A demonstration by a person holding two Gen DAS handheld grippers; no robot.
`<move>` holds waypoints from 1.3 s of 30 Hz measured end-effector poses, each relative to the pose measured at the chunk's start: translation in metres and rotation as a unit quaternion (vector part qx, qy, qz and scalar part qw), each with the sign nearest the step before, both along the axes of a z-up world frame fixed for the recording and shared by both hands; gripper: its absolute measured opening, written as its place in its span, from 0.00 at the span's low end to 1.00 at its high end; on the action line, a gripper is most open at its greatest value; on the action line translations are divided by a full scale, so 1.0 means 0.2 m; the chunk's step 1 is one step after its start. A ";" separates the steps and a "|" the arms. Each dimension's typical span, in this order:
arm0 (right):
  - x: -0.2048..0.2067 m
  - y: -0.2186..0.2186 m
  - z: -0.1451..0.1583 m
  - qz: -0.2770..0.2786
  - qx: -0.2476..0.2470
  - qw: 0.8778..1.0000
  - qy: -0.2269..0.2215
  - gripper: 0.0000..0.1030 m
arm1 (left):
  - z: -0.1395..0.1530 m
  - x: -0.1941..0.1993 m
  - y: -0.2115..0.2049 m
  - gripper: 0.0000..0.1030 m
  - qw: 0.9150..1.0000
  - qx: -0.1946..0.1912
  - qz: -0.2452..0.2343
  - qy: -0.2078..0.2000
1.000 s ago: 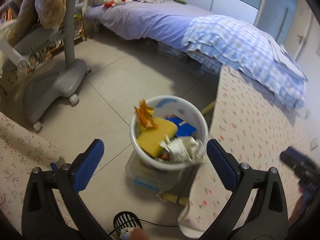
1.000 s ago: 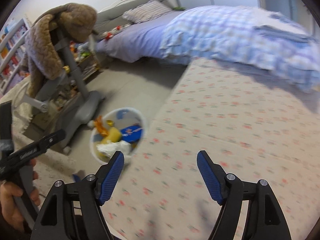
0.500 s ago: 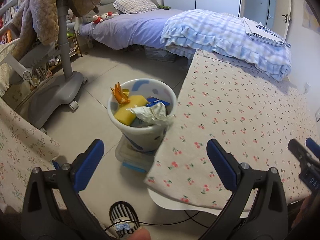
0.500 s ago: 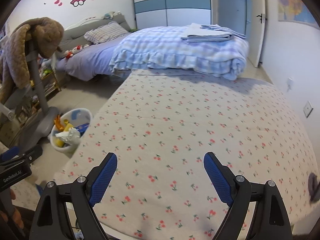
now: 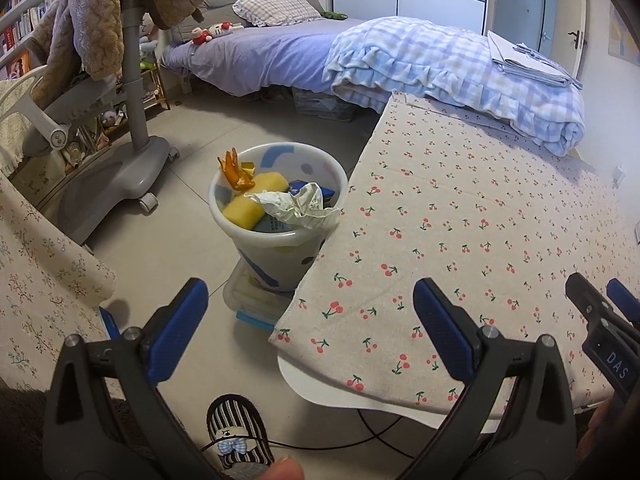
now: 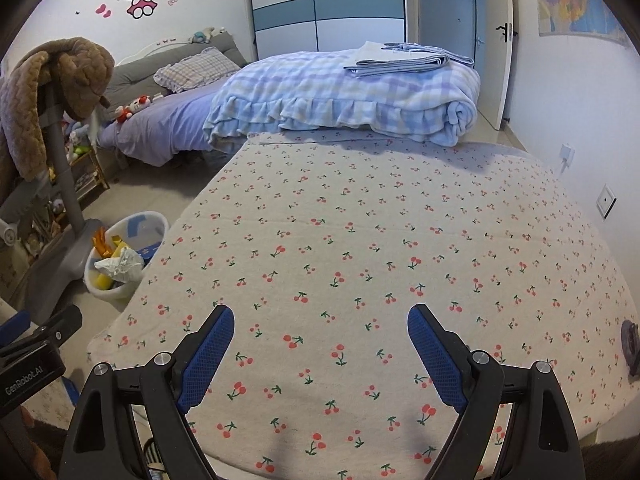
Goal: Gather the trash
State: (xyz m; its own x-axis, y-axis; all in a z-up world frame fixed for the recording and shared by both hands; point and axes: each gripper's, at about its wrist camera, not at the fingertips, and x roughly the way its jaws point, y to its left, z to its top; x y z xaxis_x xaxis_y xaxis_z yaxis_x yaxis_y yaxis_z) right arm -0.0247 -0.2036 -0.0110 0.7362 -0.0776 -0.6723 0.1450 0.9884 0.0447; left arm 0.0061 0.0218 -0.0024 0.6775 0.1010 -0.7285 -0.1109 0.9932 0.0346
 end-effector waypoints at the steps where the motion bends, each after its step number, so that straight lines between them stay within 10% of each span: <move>1: 0.00 0.00 0.00 0.000 0.002 1.000 0.000 0.87 | 0.00 0.00 0.00 0.99 1.000 0.000 0.000 -0.001; 39: 0.00 0.01 -0.02 0.001 0.013 1.000 0.005 0.87 | 0.02 -0.01 0.00 0.99 1.000 -0.007 0.000 -0.003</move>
